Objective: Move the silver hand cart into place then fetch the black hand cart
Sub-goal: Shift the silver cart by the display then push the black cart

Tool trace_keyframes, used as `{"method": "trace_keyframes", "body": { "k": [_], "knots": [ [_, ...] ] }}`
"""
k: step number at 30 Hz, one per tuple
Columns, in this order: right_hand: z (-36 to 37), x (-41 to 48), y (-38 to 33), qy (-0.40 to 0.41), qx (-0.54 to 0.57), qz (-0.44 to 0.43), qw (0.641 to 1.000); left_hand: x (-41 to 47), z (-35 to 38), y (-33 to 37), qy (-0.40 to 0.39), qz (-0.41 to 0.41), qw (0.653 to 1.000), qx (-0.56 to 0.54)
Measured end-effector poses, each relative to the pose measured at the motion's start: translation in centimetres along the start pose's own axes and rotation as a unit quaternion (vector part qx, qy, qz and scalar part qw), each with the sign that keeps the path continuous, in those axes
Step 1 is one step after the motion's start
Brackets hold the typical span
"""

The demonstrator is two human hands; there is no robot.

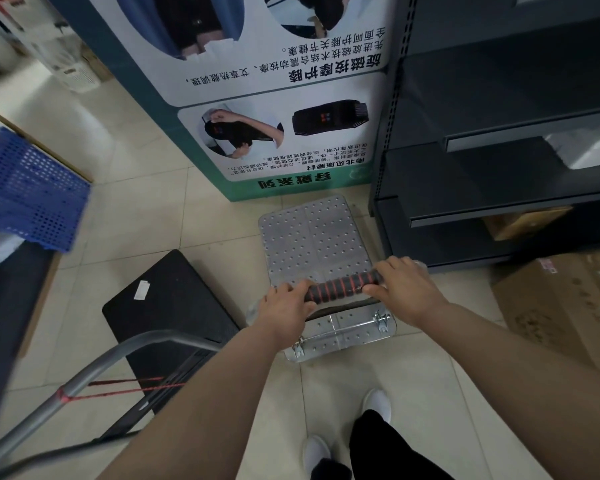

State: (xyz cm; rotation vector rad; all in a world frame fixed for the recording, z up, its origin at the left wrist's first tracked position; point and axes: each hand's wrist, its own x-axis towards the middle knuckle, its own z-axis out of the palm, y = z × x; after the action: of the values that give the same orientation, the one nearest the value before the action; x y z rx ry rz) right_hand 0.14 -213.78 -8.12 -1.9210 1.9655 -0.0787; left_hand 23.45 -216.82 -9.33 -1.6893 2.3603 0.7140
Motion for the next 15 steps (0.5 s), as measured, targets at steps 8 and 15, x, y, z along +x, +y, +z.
{"method": "trace_keyframes", "body": {
  "k": [8, 15],
  "knots": [
    [-1.0, 2.8, 1.2, -0.001, 0.003, -0.003, 1.0, 3.1, -1.7, 0.3, -0.006, 0.012, 1.0, -0.005],
    [-1.4, 4.2, 1.8, 0.014, 0.004, 0.026, 1.0, 5.8, -3.0, 1.0, -0.009, 0.022, 1.0, 0.013]
  ]
}}
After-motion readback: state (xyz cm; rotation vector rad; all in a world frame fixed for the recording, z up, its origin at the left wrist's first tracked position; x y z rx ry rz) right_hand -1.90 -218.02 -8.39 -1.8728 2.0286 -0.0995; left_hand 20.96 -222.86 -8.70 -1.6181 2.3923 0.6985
